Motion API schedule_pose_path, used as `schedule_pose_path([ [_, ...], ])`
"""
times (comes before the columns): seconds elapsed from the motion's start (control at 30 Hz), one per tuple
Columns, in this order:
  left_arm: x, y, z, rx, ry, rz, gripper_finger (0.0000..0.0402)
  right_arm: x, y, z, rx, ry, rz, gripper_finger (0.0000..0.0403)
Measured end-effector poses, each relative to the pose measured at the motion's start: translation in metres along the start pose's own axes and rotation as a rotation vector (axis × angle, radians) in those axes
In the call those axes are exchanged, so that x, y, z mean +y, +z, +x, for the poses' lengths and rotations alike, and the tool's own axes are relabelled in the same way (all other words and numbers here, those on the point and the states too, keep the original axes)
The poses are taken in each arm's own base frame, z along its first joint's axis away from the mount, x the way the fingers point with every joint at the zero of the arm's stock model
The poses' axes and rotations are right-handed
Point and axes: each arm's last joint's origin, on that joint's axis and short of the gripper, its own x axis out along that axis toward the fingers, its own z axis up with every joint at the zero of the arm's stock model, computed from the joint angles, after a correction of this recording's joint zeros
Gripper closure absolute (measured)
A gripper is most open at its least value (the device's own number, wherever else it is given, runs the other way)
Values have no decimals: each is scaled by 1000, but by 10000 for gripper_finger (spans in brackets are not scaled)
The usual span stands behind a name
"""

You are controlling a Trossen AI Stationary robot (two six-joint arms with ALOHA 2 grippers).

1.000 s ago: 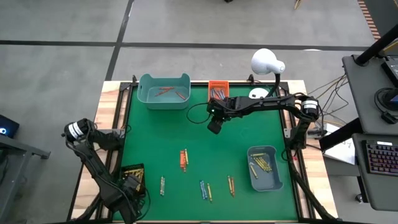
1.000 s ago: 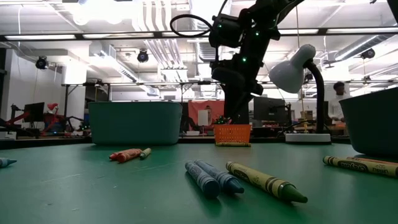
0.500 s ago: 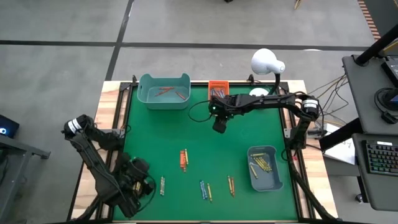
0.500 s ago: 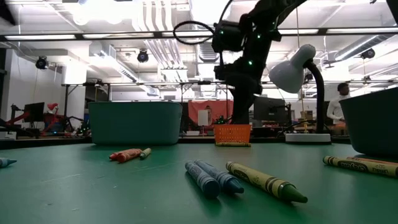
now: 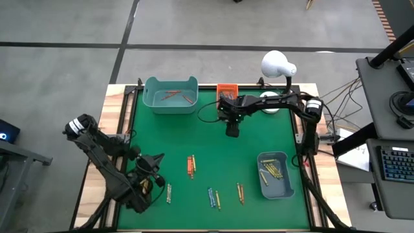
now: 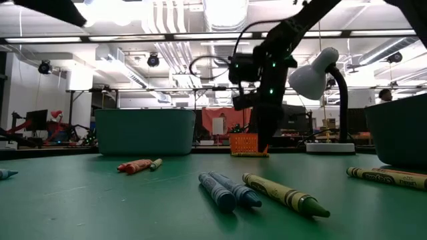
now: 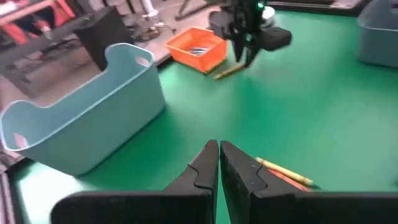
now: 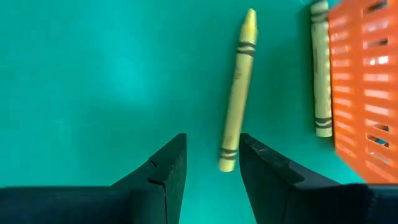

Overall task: Sort crayons
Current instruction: Put the yellow crayon into the black bin

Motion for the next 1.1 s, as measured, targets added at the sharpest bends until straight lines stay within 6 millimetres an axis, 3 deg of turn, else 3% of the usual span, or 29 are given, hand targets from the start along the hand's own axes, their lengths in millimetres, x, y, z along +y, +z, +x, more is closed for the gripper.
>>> schedule_pose_path([
  [0.17, 2, 1, 13, -4, 49, -3, 402, -2, -1, 16, 31, -9, 29, 268],
  [0.33, 2, 2, 17, -5, 64, -4, 402, -2, -1, 19, 40, -19, 33, 268],
  [0.67, 2, 4, 19, -25, 66, -12, 402, -4, 11, -3, -23, -34, 36, 268],
  [1.1, 3, 7, 25, -29, 89, 4, 402, -5, 11, 21, 5, -57, 36, 268],
])
